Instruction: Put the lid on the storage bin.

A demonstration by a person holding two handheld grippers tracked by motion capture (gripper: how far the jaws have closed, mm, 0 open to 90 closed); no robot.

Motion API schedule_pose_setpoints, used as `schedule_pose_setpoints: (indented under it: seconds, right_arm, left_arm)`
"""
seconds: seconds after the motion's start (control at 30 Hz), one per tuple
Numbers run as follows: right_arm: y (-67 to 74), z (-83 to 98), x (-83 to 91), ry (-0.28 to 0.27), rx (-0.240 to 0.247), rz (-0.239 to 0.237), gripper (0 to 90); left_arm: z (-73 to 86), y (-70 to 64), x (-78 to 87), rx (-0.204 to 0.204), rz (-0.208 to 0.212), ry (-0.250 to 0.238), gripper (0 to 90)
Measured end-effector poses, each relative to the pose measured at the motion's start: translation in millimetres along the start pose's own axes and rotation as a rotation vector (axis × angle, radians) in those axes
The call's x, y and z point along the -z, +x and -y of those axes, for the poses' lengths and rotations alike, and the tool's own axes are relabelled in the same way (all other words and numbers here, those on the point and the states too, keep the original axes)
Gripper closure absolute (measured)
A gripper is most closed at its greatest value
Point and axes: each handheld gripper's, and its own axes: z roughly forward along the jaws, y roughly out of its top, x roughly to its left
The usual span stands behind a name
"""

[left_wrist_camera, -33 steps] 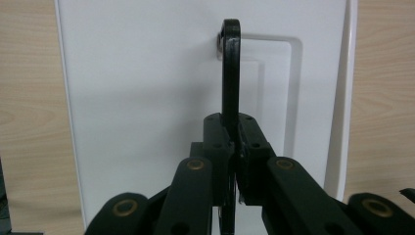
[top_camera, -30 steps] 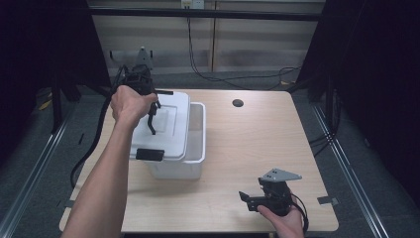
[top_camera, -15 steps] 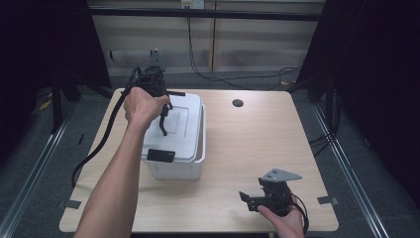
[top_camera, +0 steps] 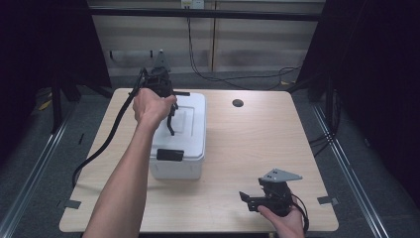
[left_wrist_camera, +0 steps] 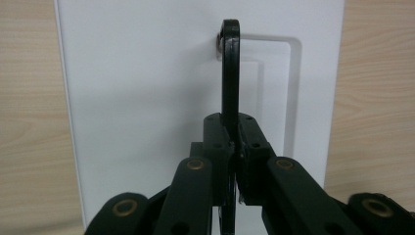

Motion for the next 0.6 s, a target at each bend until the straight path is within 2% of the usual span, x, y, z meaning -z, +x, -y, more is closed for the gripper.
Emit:
schedule_pose_setpoints:
  seconds: [0.4,0.47,0.53,0.6]
  right_arm:
    - [0.0,-0.1,-0.4,0.001,0.001,-0.004,17.0]
    - [-0.3,-0.2,-0.7,-0.001,0.004,-0.005,17.0]
    - [0.5,0.1,0.1,0.002,0.001,-0.005,17.0]
    - [0.2,0.3,-0.4,0.002,0.004,-0.005,17.1]
  left_arm:
    - [-0.9,-0.5,-2.9,0.018,-0.005,0.003,84.9]
    - [-1.1,0.8,-5.1,0.023,0.01,0.004,84.9]
    - [-1.6,1.0,-6.8,0.019,-0.011,0.012,84.9]
    - [-1.7,3.1,-8.3,0.025,-0.013,0.01,84.9]
